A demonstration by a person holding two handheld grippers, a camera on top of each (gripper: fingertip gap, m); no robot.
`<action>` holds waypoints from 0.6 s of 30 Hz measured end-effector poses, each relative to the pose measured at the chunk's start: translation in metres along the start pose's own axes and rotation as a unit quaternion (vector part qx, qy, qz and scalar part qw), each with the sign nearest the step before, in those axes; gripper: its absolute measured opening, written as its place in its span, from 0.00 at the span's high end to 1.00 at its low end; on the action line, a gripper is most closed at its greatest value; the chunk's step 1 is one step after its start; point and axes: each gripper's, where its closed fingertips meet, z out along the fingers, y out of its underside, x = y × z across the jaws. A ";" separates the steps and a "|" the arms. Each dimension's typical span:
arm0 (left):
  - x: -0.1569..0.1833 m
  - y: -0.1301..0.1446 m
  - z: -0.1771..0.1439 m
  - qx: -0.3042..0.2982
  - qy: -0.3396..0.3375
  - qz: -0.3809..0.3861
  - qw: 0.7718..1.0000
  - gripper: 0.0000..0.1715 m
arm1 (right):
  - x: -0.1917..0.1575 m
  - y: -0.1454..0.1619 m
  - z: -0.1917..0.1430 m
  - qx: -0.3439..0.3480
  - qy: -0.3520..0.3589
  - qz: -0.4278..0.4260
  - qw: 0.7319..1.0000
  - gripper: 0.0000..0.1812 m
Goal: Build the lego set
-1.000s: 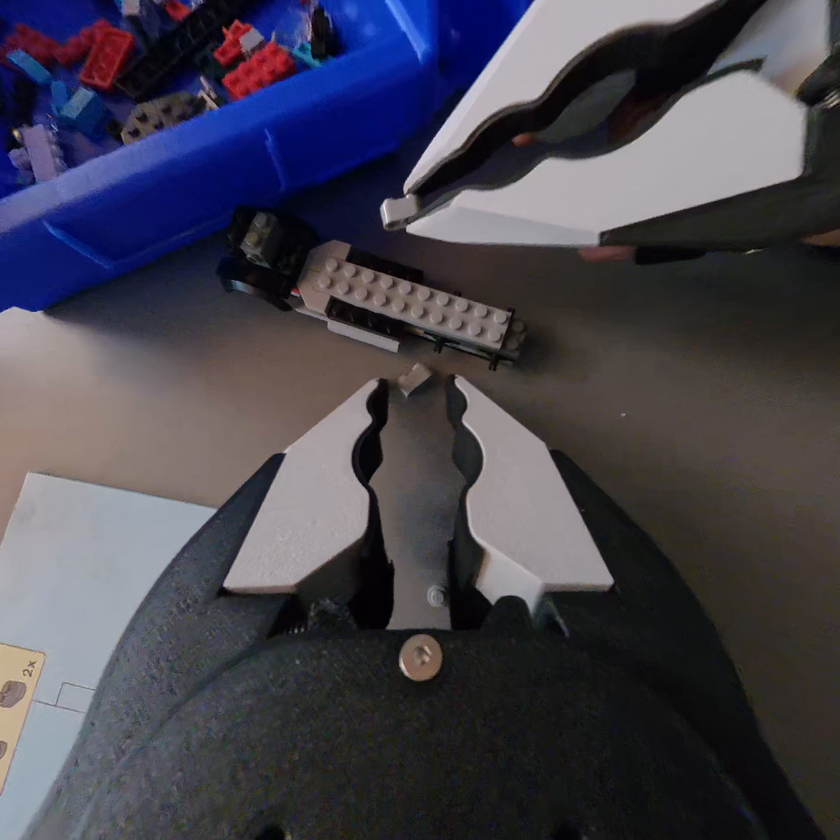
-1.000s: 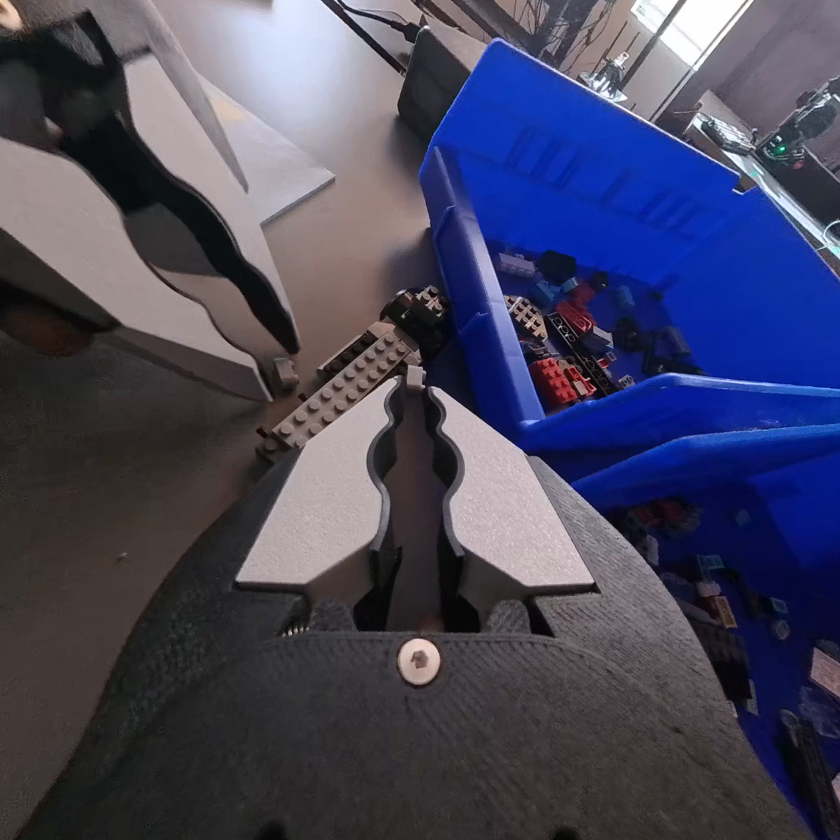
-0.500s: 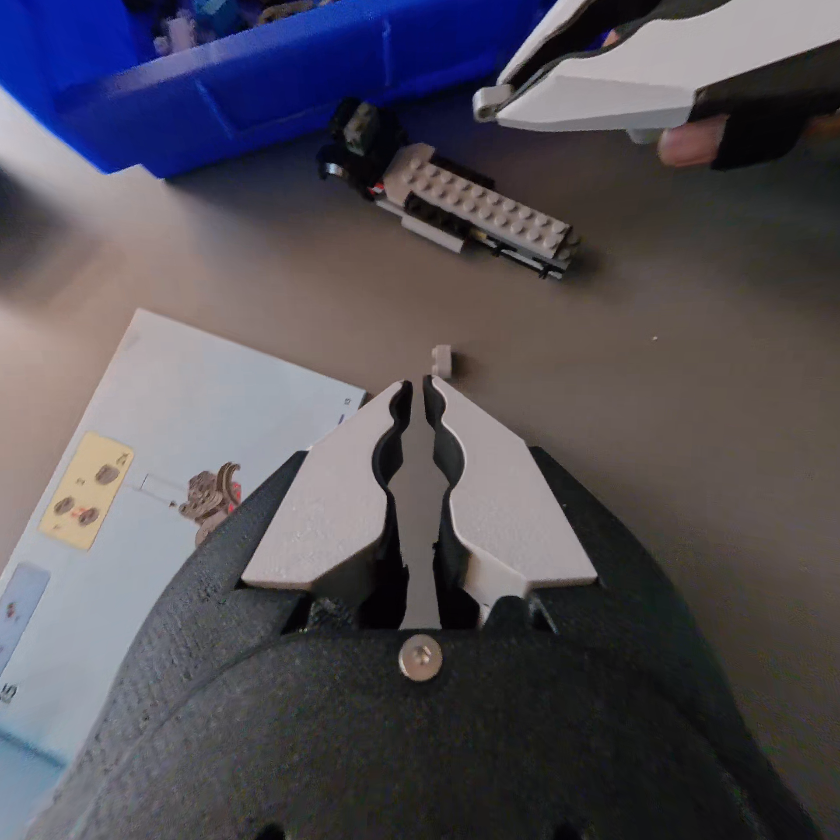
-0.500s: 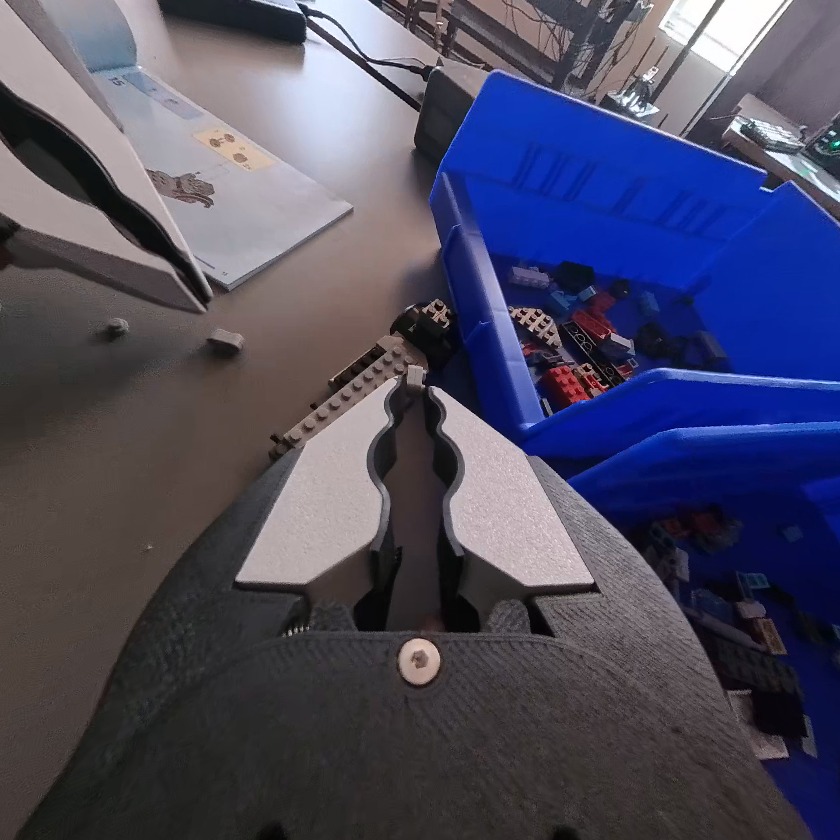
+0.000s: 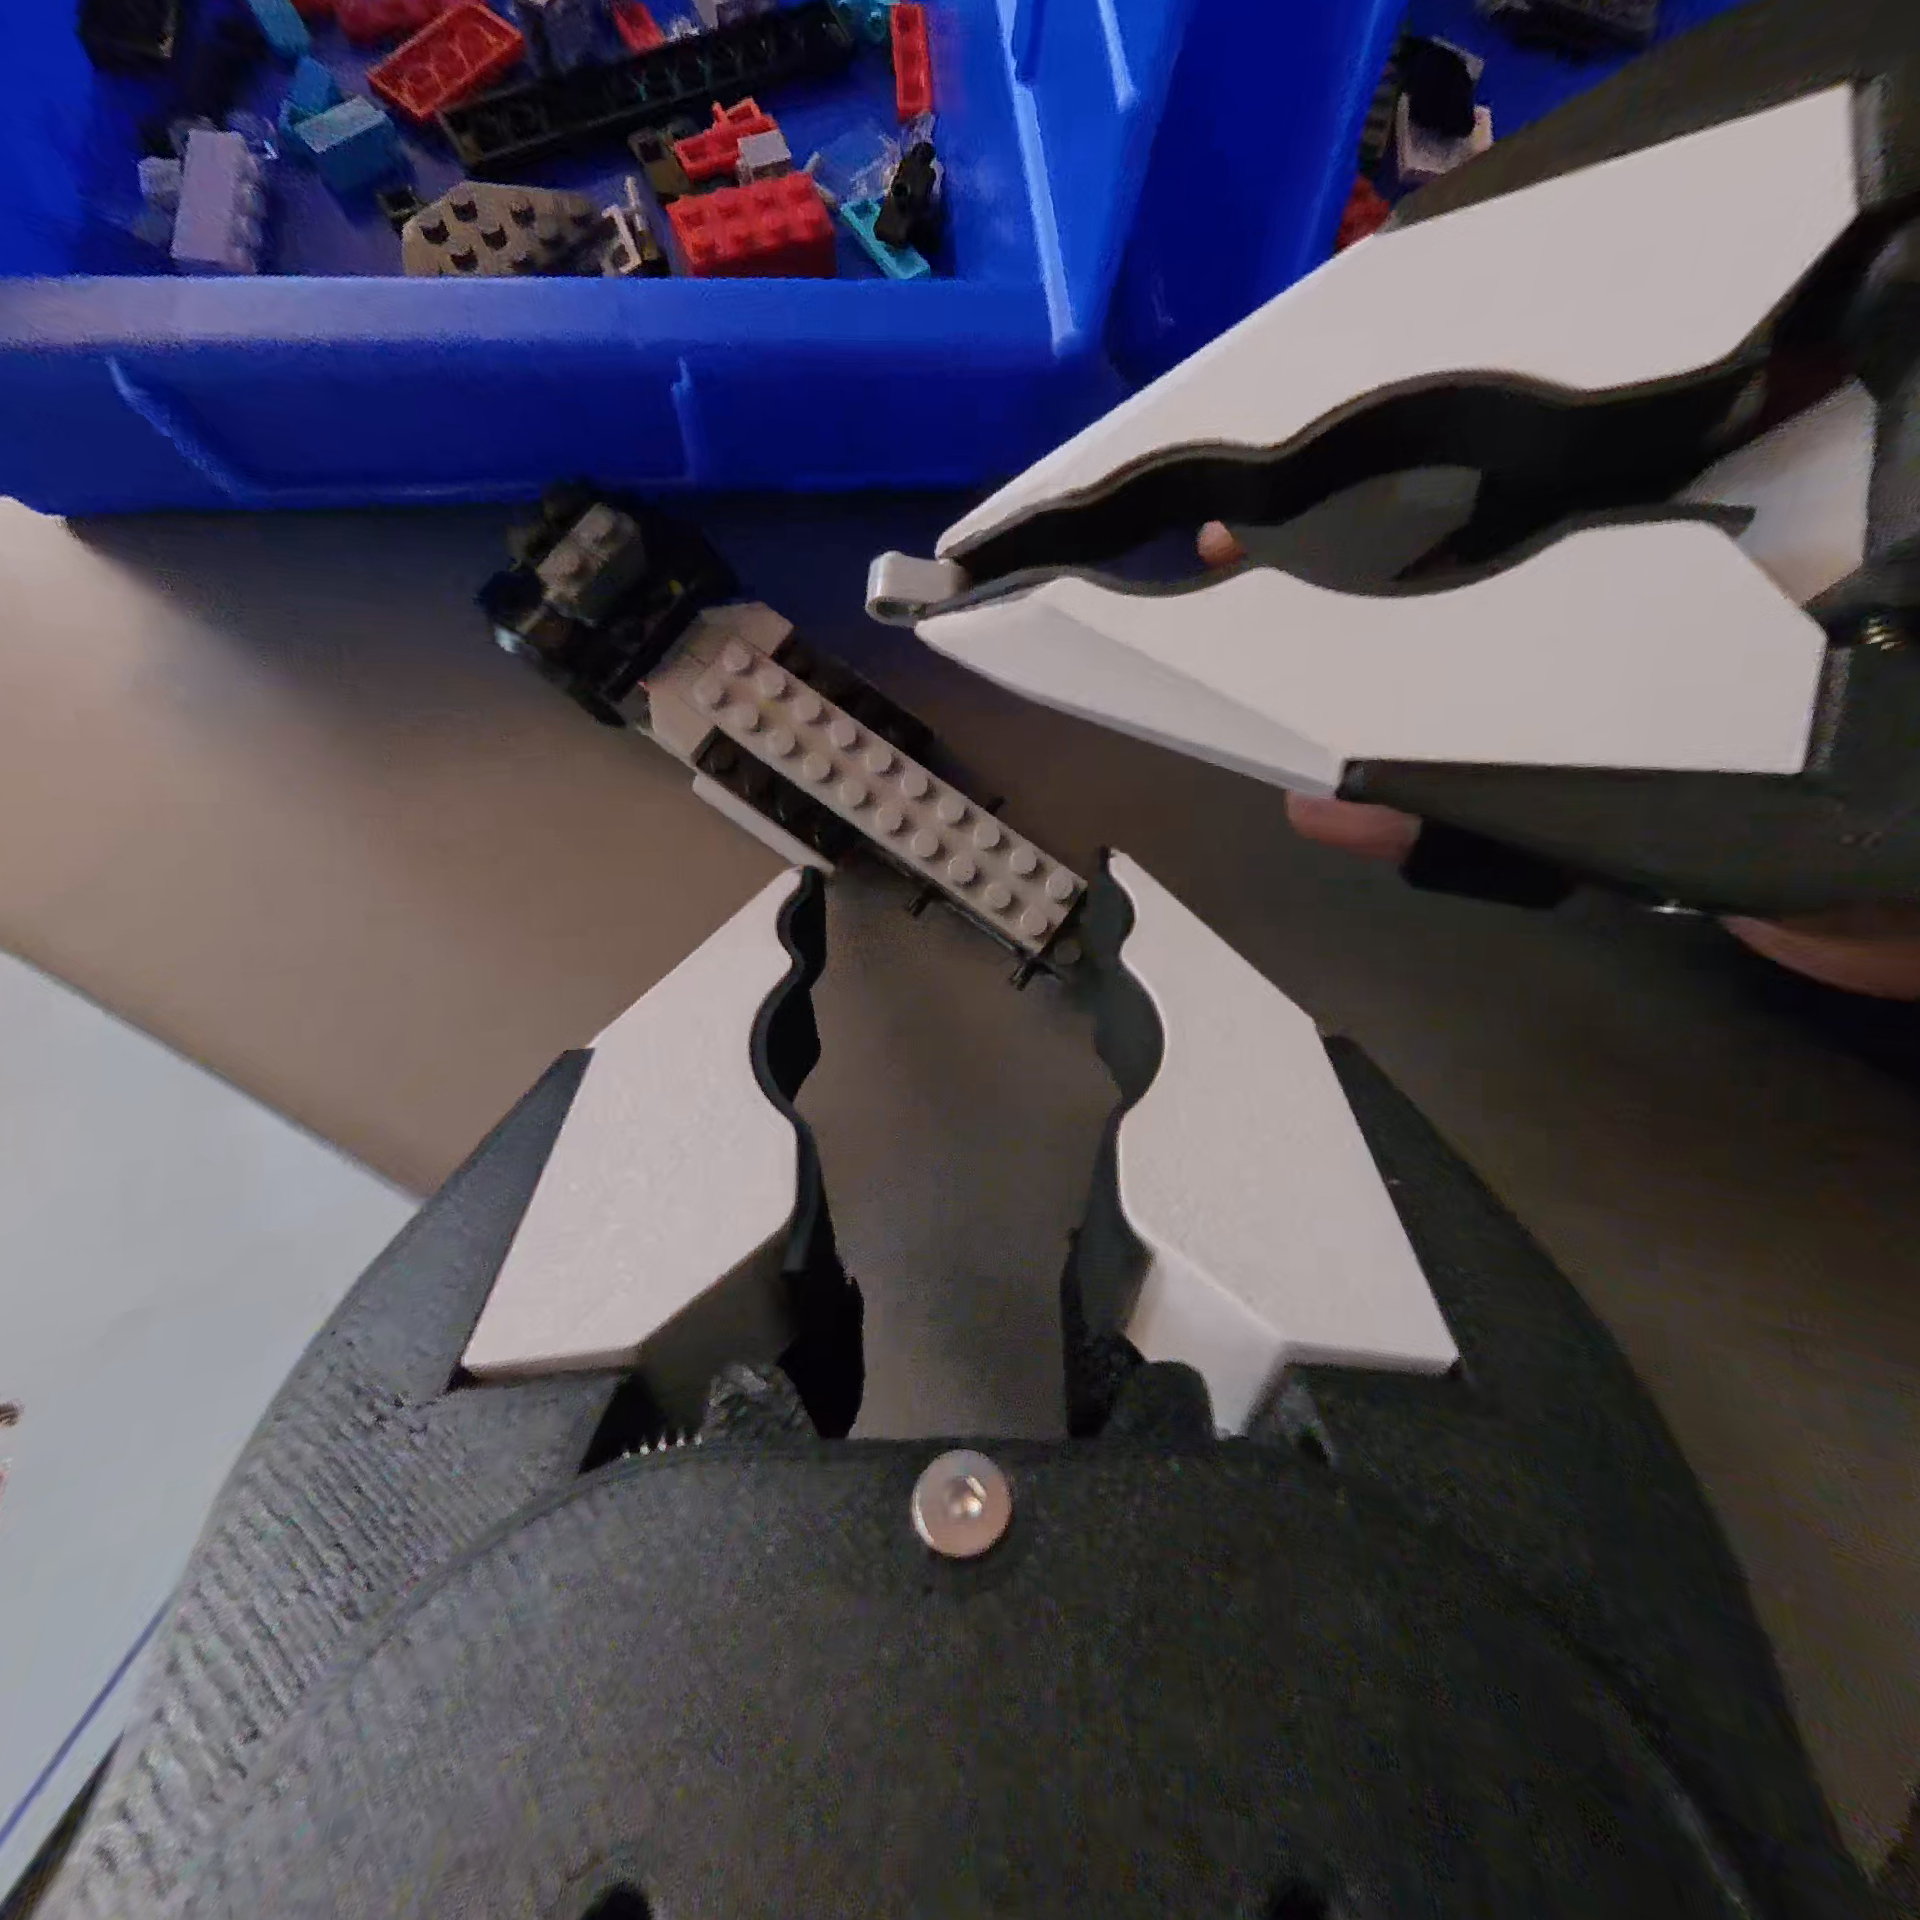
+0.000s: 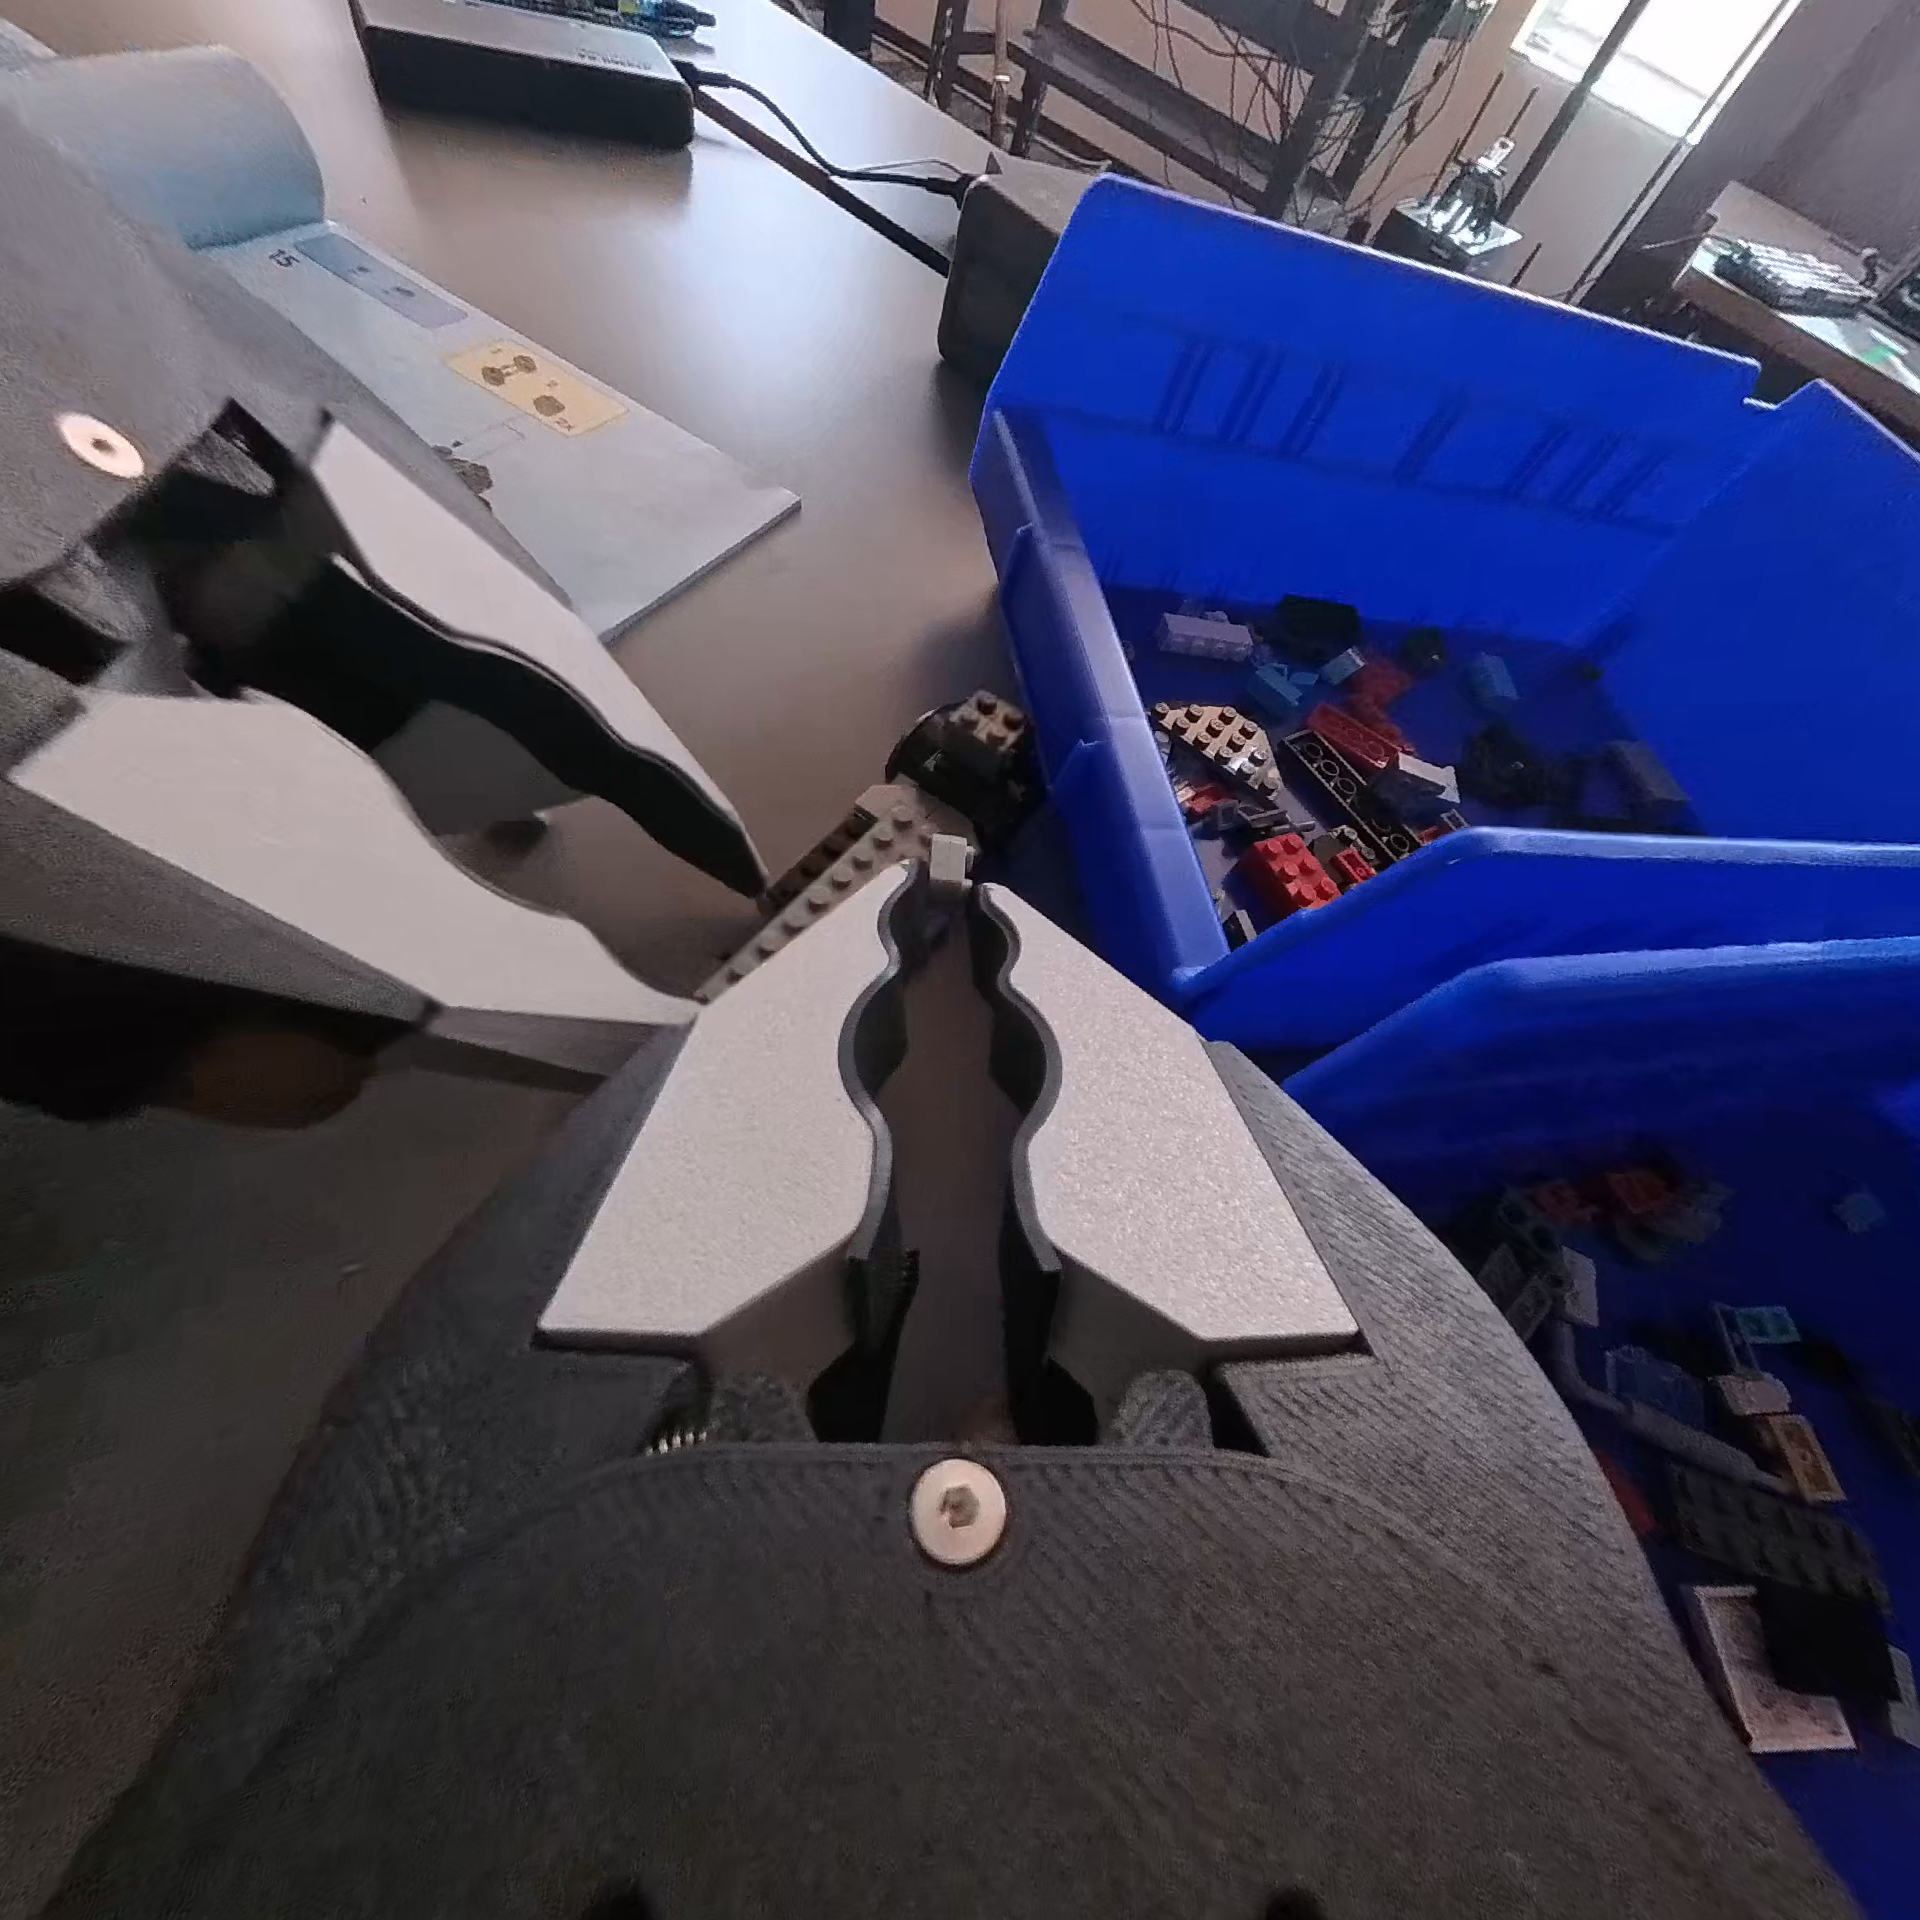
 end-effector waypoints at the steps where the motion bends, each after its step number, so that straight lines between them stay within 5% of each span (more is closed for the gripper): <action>1: 0.001 0.000 0.001 0.002 -0.001 0.001 1.000 0.69 | 0.000 0.000 -0.001 0.002 -0.001 0.001 1.000 0.94; 4: 0.007 0.003 -0.003 0.004 0.004 0.016 1.000 0.79 | -0.001 -0.002 -0.005 0.015 -0.005 0.001 1.000 0.94; 11: 0.023 0.031 -0.027 -0.018 0.027 0.048 0.998 0.79 | -0.007 -0.002 -0.018 0.036 -0.016 -0.021 0.999 0.94; 18: 0.057 0.080 -0.074 -0.050 0.140 0.059 0.987 0.80 | -0.054 -0.014 -0.037 0.103 -0.080 -0.166 0.978 0.95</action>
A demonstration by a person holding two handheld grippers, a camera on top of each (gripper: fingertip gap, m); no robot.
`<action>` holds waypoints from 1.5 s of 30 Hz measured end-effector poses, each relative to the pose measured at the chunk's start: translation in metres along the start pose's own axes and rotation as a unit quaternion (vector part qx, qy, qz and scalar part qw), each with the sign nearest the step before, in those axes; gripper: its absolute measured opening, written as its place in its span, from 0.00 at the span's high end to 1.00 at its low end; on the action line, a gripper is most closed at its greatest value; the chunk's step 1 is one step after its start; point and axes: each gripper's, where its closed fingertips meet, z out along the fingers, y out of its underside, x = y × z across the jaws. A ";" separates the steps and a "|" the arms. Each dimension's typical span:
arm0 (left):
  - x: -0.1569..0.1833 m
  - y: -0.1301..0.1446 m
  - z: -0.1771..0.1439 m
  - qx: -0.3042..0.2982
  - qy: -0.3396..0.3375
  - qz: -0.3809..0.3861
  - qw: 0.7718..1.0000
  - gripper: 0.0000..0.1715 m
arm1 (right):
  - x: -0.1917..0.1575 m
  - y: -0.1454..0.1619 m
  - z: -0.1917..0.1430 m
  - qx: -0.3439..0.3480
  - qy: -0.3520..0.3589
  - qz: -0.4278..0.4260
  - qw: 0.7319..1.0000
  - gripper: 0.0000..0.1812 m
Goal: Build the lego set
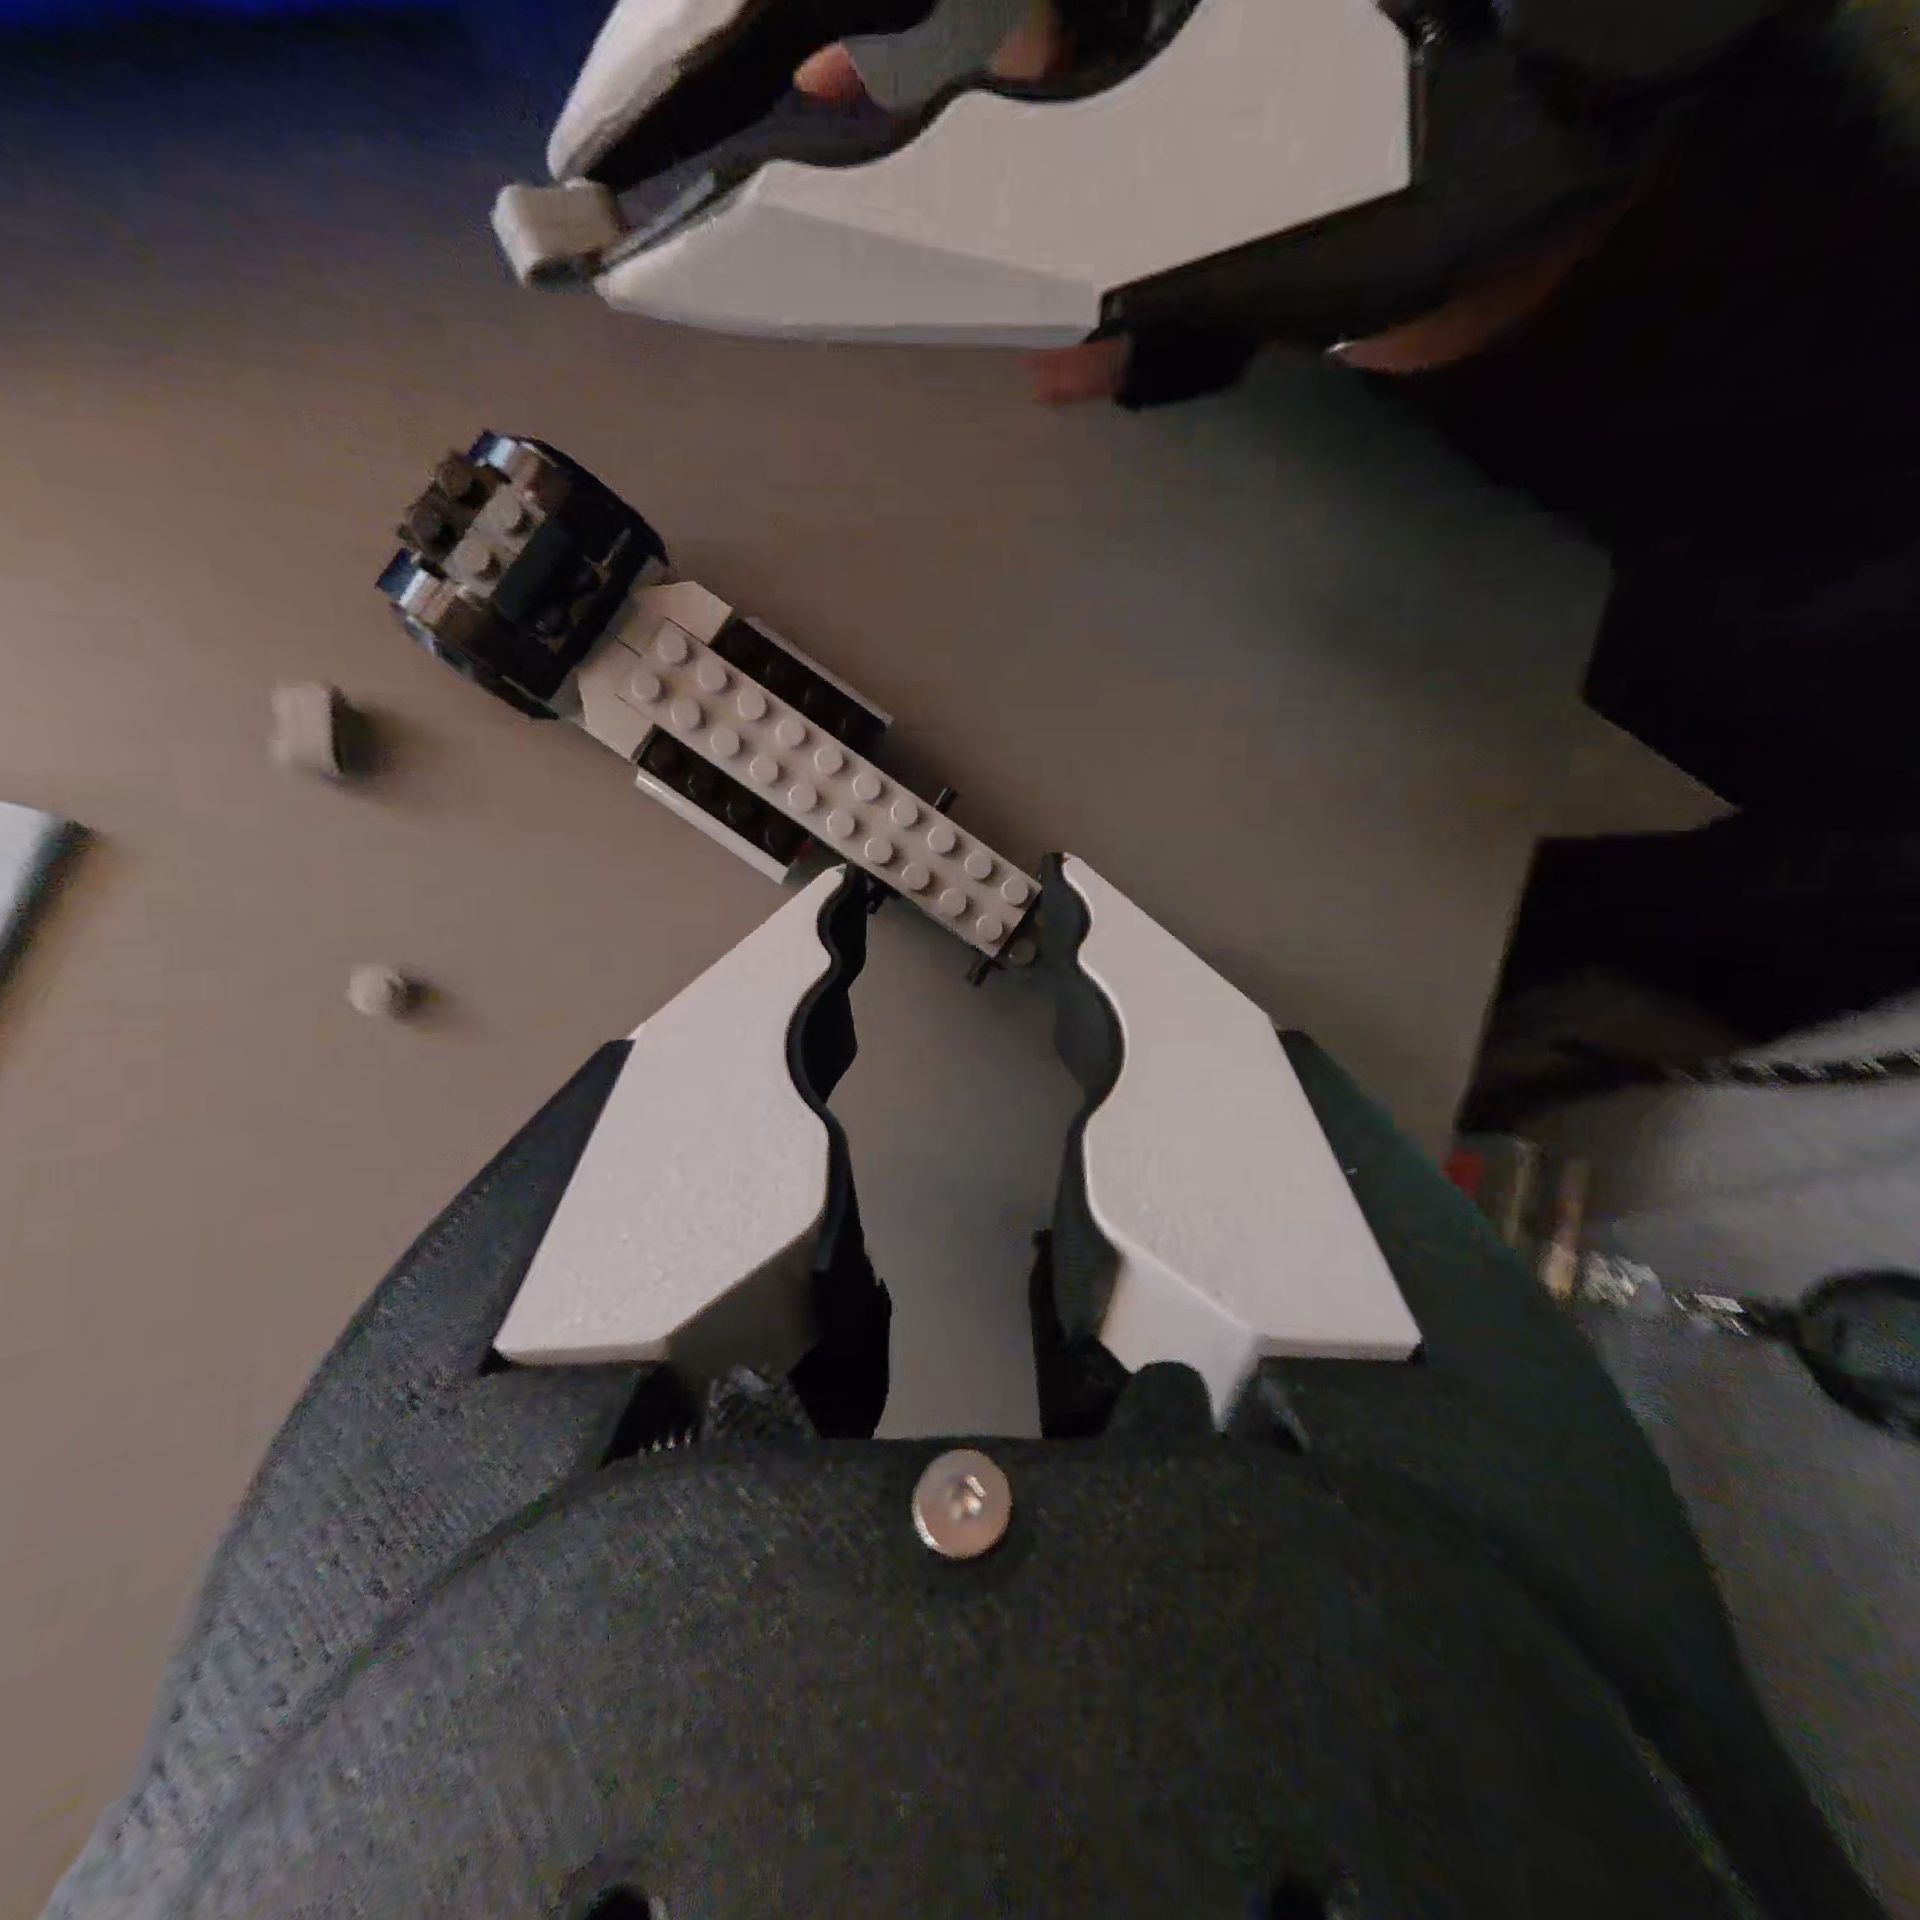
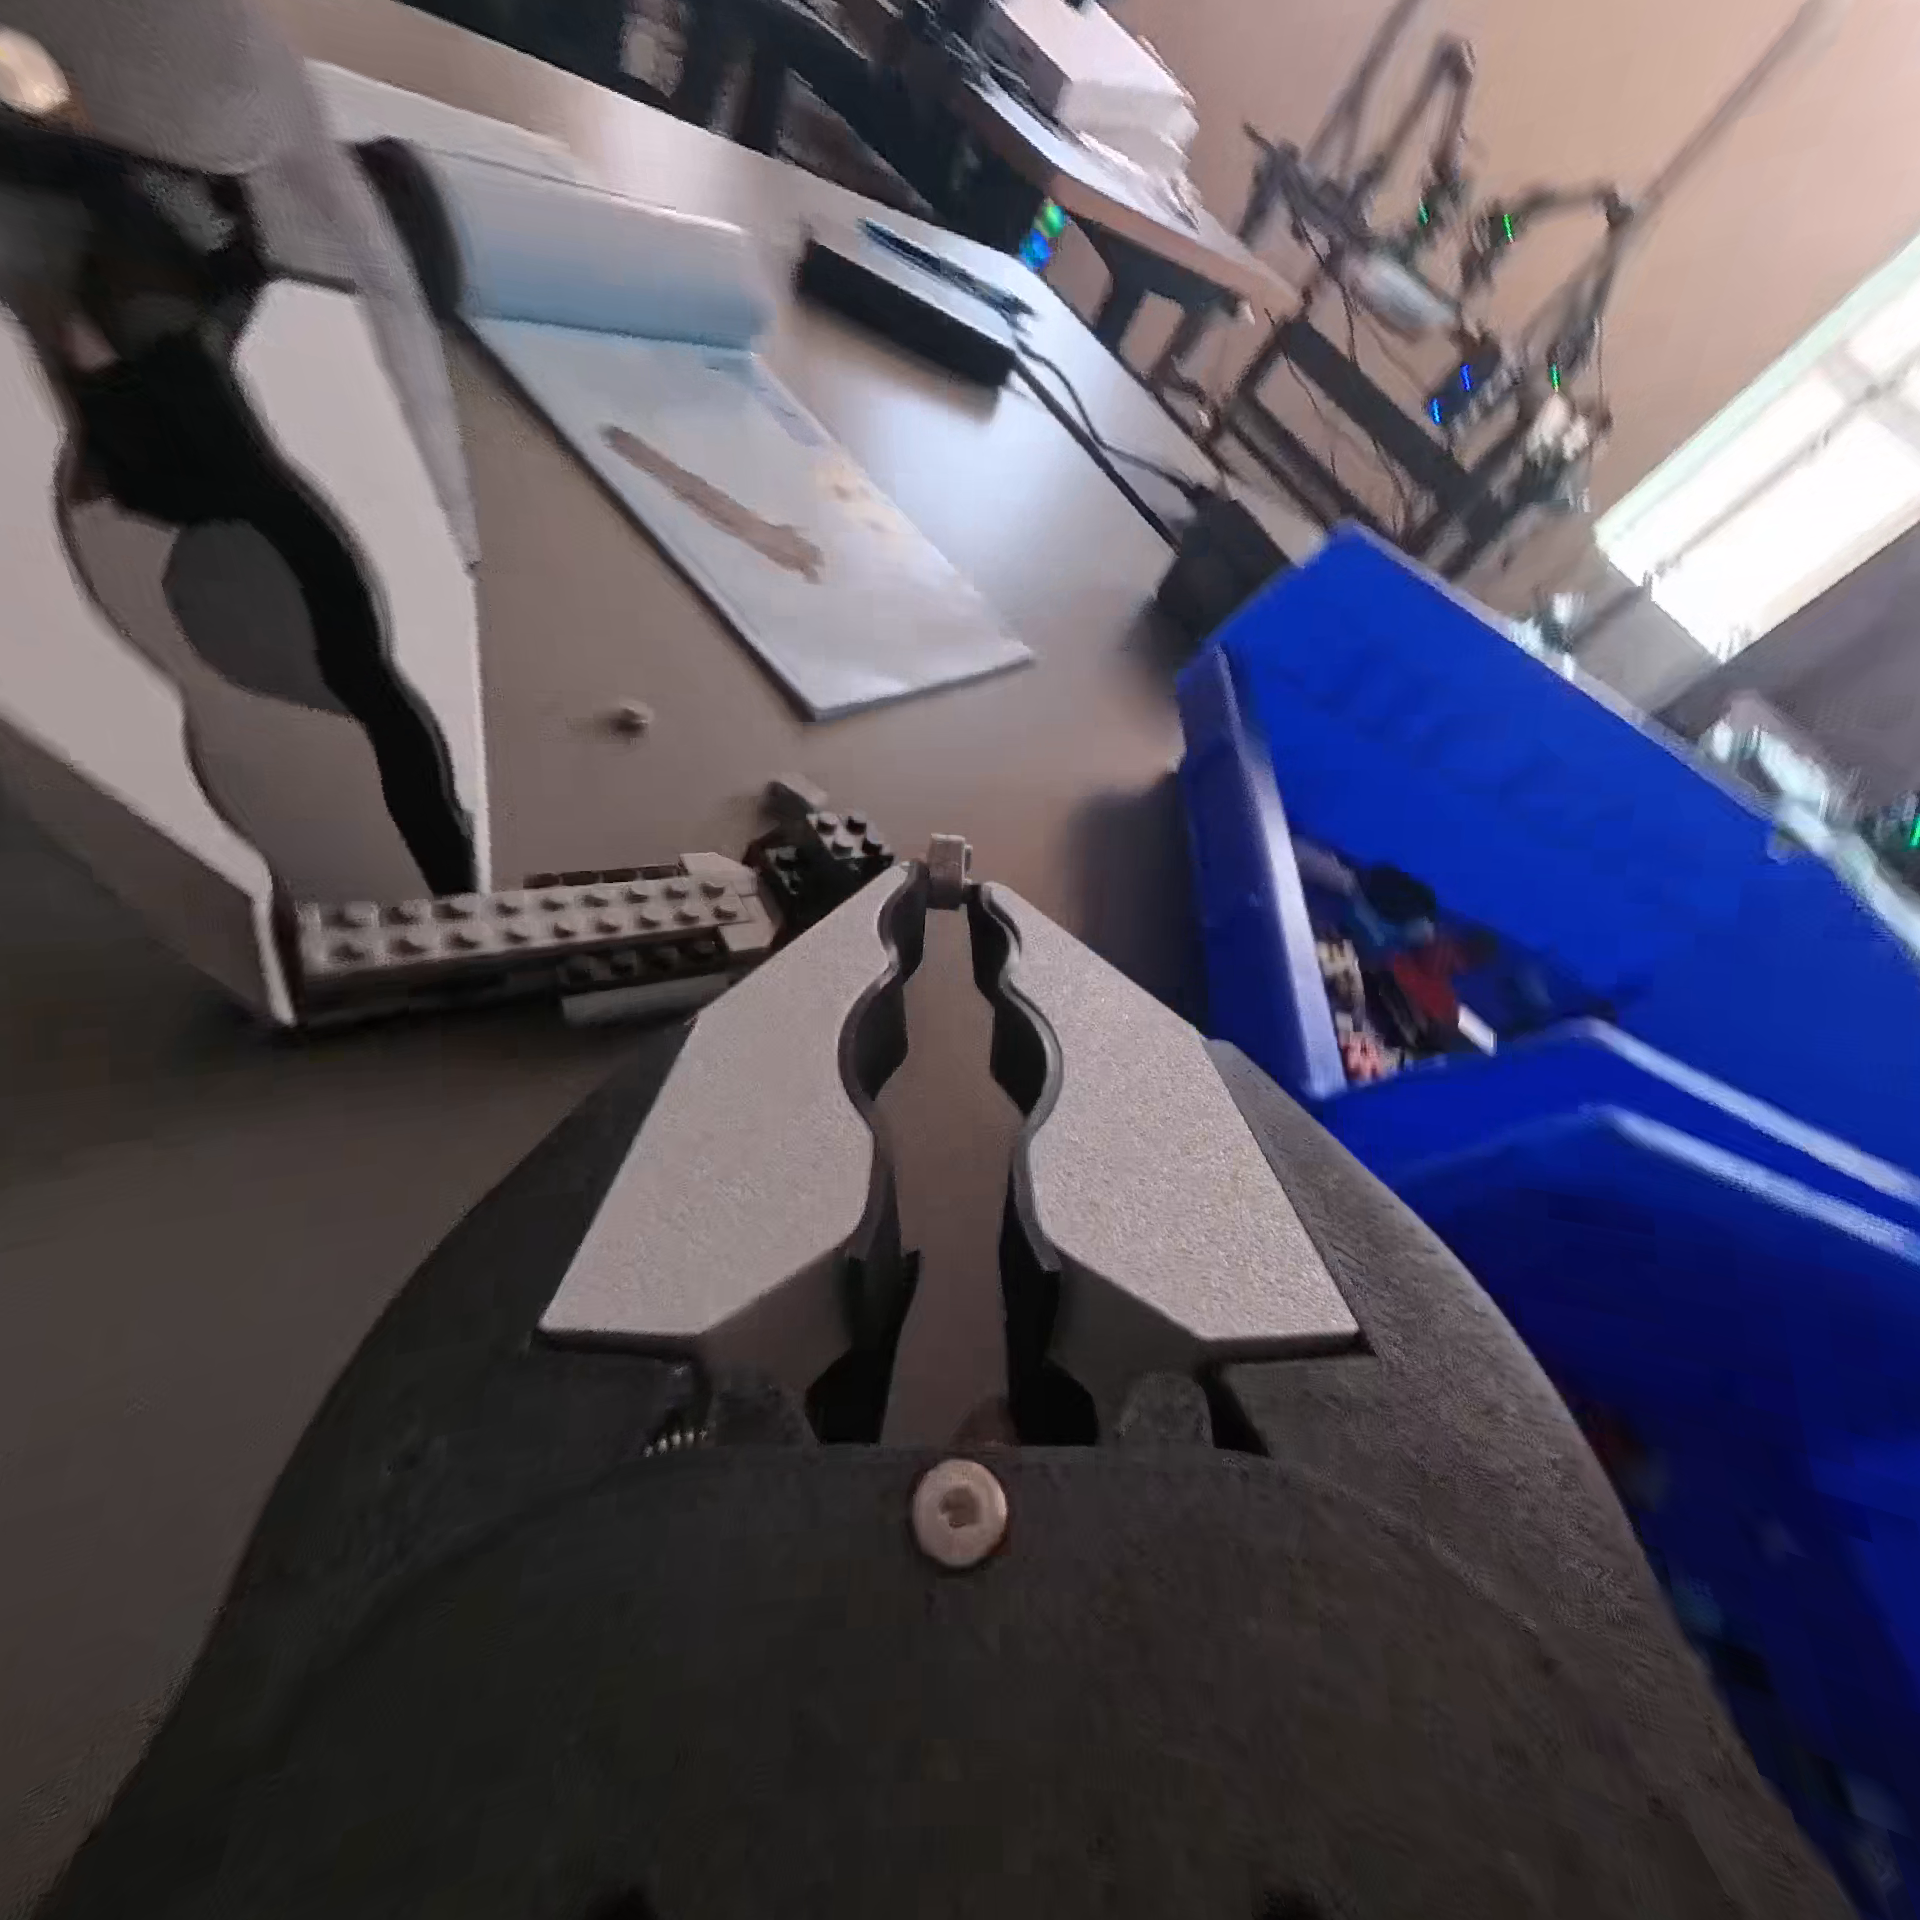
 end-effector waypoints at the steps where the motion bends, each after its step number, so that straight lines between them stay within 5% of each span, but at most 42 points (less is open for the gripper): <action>1: 0.004 0.005 -0.005 0.002 0.010 -0.002 1.000 0.80 | -0.009 -0.005 -0.001 0.010 -0.012 -0.036 0.999 0.95; 8: 0.001 0.003 -0.035 0.084 0.047 -0.079 0.992 0.77 | -0.037 -0.008 -0.001 -0.003 -0.014 -0.185 0.983 0.95; 21: -0.028 -0.015 -0.011 0.081 -0.024 -0.099 0.991 0.71 | -0.036 0.000 -0.005 -0.043 0.068 -0.325 0.942 0.95; 27: -0.034 -0.036 -0.020 0.141 -0.004 -0.109 0.984 0.72 | -0.039 -0.004 -0.007 -0.025 0.069 -0.337 0.939 0.95; 31: -0.032 -0.050 -0.025 0.180 0.027 -0.077 0.980 0.81 | -0.042 -0.009 -0.010 -0.004 0.067 -0.338 0.939 0.95; 45: -0.020 -0.055 -0.025 0.198 0.093 0.050 0.974 0.94 | -0.043 -0.026 -0.020 0.054 0.063 -0.315 0.945 0.95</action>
